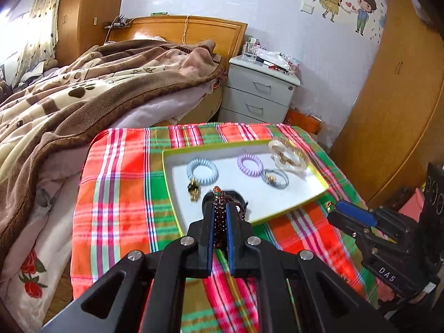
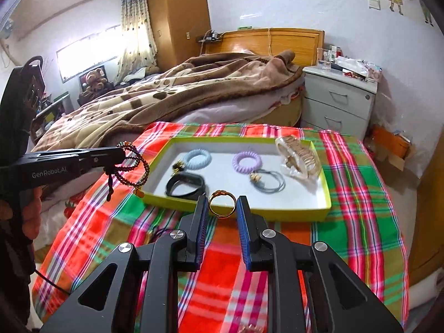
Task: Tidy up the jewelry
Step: 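Grasp the gold ring with the right gripper while the left gripper lifts the beaded bracelet, then carry the beaded bracelet and gold ring into the box and open both grippers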
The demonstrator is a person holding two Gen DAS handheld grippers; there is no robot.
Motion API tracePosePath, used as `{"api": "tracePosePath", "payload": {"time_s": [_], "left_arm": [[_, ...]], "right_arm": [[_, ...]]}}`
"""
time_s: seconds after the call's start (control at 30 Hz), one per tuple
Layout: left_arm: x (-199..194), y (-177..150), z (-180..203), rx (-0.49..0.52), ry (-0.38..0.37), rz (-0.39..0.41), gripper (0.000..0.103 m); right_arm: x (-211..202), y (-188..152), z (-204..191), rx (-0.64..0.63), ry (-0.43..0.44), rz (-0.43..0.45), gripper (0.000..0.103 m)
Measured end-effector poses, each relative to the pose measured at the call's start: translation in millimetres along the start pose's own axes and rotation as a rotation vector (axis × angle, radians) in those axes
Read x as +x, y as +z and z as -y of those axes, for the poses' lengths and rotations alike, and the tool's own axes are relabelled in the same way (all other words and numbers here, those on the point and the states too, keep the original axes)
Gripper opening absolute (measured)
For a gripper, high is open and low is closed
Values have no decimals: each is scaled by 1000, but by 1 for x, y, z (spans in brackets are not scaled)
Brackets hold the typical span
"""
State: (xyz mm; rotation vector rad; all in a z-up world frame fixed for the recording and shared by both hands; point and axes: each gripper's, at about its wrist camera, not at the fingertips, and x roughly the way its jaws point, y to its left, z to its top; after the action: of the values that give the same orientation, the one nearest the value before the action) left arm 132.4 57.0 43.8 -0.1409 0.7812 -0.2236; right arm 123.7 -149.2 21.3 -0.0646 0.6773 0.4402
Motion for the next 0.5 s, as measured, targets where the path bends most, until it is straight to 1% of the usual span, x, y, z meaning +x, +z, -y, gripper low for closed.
{"api": "tracePosePath", "payload": {"time_s": [0.1,0.33,0.43,0.5], "left_arm": [[10,13,0,5,9,6,8],[40,34,0,7,-5,-3,8],[57,40,-3,-12,-30,-24,8],[69,42,-3,-10,-21,-35,8]], "right_arm": [[10,6,6,5,-8,-7,22],[40,16,18,17,-20,-42,22],[54,17,22,17,-20,-66,22],[62,17,24,18,-13,-85,22]]}}
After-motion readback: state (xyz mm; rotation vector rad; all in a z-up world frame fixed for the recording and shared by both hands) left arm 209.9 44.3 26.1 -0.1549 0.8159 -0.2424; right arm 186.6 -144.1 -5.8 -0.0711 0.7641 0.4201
